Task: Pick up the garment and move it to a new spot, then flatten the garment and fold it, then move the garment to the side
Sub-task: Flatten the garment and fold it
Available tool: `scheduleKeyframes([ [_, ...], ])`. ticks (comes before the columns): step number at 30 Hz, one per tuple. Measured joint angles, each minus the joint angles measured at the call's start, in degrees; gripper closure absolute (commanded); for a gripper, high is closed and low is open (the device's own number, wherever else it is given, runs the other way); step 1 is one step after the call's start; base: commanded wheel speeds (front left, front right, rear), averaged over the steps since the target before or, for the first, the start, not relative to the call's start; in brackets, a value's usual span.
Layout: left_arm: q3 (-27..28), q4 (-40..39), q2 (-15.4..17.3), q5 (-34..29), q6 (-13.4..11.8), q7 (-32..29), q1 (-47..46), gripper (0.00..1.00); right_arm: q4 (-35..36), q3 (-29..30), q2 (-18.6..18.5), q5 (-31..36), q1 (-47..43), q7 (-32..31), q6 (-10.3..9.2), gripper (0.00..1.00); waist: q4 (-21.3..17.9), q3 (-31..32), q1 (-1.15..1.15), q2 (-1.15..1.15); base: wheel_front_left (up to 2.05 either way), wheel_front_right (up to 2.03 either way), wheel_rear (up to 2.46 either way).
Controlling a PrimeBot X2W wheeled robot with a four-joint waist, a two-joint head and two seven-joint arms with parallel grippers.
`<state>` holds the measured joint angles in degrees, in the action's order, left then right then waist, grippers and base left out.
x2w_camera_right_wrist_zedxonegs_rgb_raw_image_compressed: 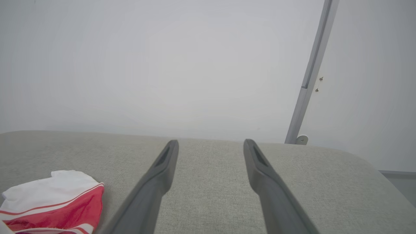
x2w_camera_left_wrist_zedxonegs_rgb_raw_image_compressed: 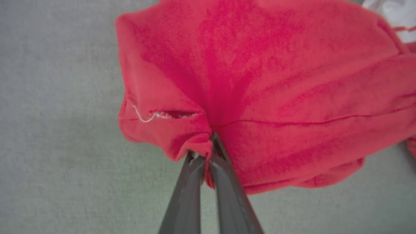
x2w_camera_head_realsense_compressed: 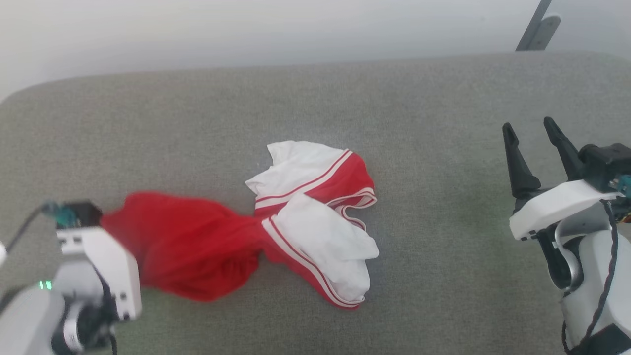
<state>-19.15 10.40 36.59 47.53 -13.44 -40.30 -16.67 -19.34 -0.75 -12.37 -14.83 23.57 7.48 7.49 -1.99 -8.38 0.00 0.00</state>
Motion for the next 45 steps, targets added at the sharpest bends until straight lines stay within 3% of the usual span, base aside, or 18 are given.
scheduleKeyframes([
  [7,-1.9,-9.8,0.2,1.8,-4.9,-3.4,12.4,1.0,4.9,1.2,-0.2,0.2,-2.8,-2.0,0.0,0.0,0.0,2.4,0.0,0.0,0.0,0.0,0.0],
  [12,-4.1,-12.4,-0.9,1.7,-5.6,-4.0,15.7,1.0,8.0,2.0,0.5,0.3,-4.8,-3.4,0.0,0.0,-0.3,3.4,0.0,0.0,0.0,0.0,0.0],
  [13,-4.2,-12.6,-1.0,1.5,-5.4,-3.4,15.7,0.68,8.4,2.1,0.7,0.3,-4.9,-3.5,0.0,0.0,-0.4,3.5,0.0,0.0,0.0,0.0,0.0],
  [14,-4.2,-12.7,-1.2,1.5,-5.5,-3.4,15.6,0.59,8.9,2.2,0.8,0.3,-5.2,-3.8,0.0,0.0,-0.5,3.7,0.0,0.0,0.0,0.0,0.0],
  [15,-4.2,-12.8,-1.2,1.5,-5.5,-3.5,15.6,0.39,9.3,2.3,0.9,0.3,-5.5,-4.0,0.0,0.0,-0.6,3.8,0.0,0.0,0.0,0.0,0.0],
  [16,-4.1,-13.2,-1.0,1.3,-5.5,-3.1,15.6,0.0,9.7,2.3,1.0,0.4,-5.8,-4.1,0.0,0.0,-0.8,3.9,0.0,0.0,0.0,0.0,0.0],
  [19,-3.1,-14.6,-0.6,1.4,-5.9,-3.0,14.7,0.0,10.4,2.4,1.3,0.4,-6.1,-4.4,0.0,0.0,-1.2,4.2,0.0,0.0,0.0,0.0,0.0],
  [29,1.3,-22.7,5.1,1.2,-7.3,-7.4,6.2,0.0,11.4,2.6,2.1,0.3,-6.9,-4.2,0.0,0.0,-3.6,3.7,0.0,0.0,0.0,0.0,0.0],
  [33,0.2,-22.8,6.5,-1.1,-4.6,-8.5,-0.5,0.0,11.1,2.5,2.4,0.2,-6.8,-3.5,0.0,0.0,-4.9,2.8,0.0,0.0,0.0,0.0,0.0],
  [37,-1.1,-19.7,4.4,-1.6,-1.2,-6.7,-6.2,0.0,10.4,2.2,2.8,0.2,-6.2,-2.9,0.0,0.0,-5.9,1.9,0.0,0.0,0.0,0.0,0.0],
  [41,-3.7,-12.5,1.1,-2.4,4.2,-3.9,-12.9,0.0,9.3,1.2,3.1,0.1,-5.1,-2.0,0.0,0.0,-7.5,0.6,0.0,0.0,0.0,0.0,0.0],
  [42,-5.1,-8.4,-0.3,-2.7,6.6,-3.4,-15.7,0.0,8.7,0.8,3.2,0.1,-4.4,-1.6,0.0,0.0,-8.4,-0.2,0.0,0.0,0.0,0.0,0.0],
  [45,-6.5,-4.0,-1.2,-3.2,8.6,-3.5,-18.3,0.0,8.0,0.3,3.4,-0.2,-3.8,-1.3,0.0,0.0,-9.3,-0.9,0.0,0.0,0.0,0.0,0.0],
])
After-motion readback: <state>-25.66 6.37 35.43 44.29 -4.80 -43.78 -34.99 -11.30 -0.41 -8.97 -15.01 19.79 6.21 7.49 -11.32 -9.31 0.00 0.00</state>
